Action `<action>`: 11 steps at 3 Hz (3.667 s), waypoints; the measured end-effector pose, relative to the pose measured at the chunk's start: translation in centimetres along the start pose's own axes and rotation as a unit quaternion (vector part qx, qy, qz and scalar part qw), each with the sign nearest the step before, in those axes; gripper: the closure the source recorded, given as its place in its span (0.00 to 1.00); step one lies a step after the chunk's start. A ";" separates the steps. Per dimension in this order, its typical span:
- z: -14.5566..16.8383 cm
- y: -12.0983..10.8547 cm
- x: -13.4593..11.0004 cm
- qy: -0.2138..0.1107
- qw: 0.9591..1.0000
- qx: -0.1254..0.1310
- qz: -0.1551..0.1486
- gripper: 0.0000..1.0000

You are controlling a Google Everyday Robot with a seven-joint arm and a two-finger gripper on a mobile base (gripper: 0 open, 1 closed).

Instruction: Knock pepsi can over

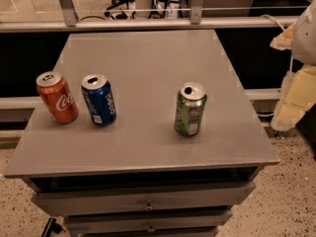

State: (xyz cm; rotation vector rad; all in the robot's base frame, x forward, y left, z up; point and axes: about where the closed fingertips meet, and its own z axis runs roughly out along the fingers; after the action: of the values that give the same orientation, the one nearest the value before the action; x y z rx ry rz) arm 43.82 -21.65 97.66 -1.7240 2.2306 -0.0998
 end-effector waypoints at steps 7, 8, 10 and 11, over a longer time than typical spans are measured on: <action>-1.8 4.6 -18.6 -0.066 0.989 -0.051 -0.119 0.00; -1.2 5.8 -22.3 -0.090 0.983 -0.060 -0.145 0.00; 2.0 8.9 -25.7 -0.187 0.965 -0.092 -0.159 0.00; 5.7 10.1 -26.5 -0.205 0.957 -0.124 -0.165 0.00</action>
Offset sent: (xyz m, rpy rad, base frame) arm -0.0087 0.0176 0.0040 -0.0156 0.0113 0.0736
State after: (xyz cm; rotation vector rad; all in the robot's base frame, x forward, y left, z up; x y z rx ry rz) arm 41.98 7.15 95.25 -2.0149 1.7009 0.4401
